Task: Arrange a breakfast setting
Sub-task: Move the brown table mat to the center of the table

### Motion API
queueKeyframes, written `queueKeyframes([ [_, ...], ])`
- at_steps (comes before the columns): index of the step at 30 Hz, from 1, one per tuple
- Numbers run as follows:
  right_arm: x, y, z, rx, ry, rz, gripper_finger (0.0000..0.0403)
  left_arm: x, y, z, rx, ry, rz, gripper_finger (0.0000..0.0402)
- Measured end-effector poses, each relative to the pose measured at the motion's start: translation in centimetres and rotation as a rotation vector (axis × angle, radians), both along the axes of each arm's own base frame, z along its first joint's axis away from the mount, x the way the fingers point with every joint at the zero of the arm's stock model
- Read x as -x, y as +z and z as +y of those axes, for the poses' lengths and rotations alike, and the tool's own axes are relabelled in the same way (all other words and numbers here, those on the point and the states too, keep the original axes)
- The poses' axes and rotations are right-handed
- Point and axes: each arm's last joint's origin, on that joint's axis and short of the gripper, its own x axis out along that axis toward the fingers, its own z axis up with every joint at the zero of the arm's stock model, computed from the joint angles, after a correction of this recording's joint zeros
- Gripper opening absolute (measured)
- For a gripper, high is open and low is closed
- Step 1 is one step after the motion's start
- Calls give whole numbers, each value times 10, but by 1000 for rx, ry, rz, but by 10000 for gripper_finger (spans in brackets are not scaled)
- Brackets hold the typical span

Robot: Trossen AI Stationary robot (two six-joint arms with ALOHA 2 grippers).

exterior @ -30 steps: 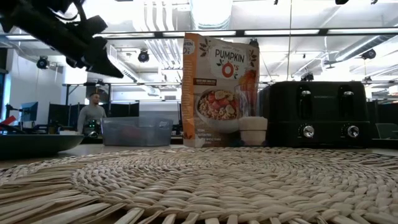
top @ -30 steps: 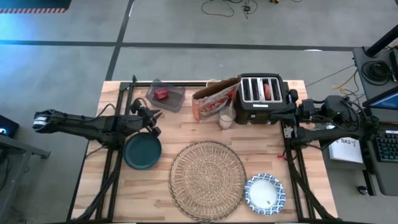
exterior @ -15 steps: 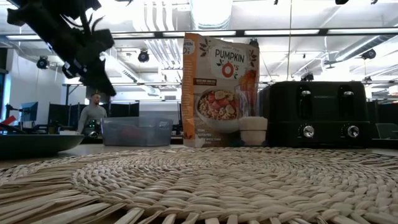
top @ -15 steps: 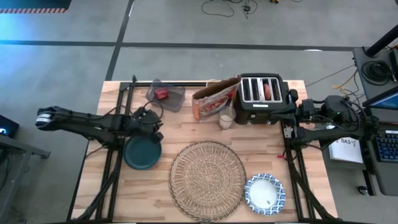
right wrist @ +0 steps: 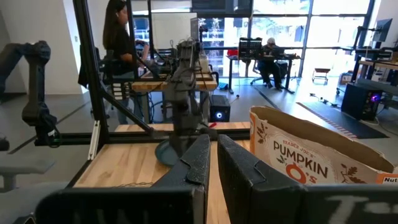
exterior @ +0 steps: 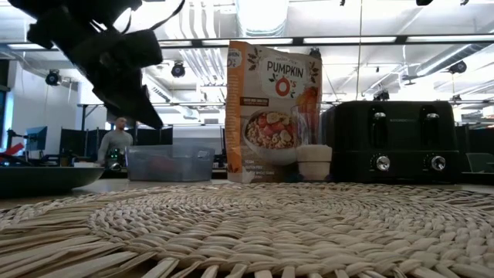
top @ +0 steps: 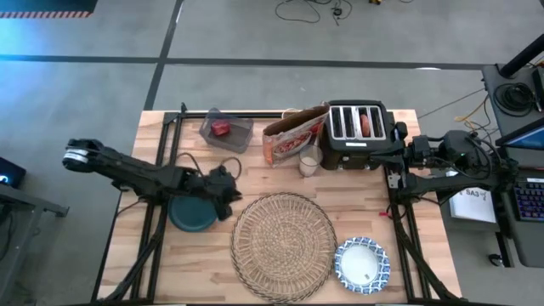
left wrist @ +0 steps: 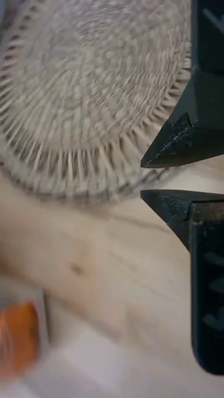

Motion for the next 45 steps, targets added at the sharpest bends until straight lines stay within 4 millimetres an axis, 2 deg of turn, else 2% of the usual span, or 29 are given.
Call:
queueKeyframes([
  [4, 0, 0, 0, 0, 0, 0, 22, -10, -12, -5, -81, -25, 47, 50],
  [10, 0, 0, 0, 0, 0, 0, 22, -31, -13, -15, -68, -35, 63, 50],
  [15, 0, 0, 0, 0, 0, 0, 22, -55, -15, -37, -76, -96, 81, 55],
  [23, 0, 0, 0, 0, 0, 0, 22, -86, -24, -80, -114, -217, 122, 90],
  [28, 0, 0, 0, 0, 0, 0, 22, -107, -27, -97, -142, -269, 117, 96],
  [35, 0, 0, 0, 0, 0, 0, 22, -126, -42, -103, -198, -317, 149, 96],
  [45, 0, 0, 0, 0, 0, 1, 22, -127, -51, -92, -224, -313, 189, 96],
])
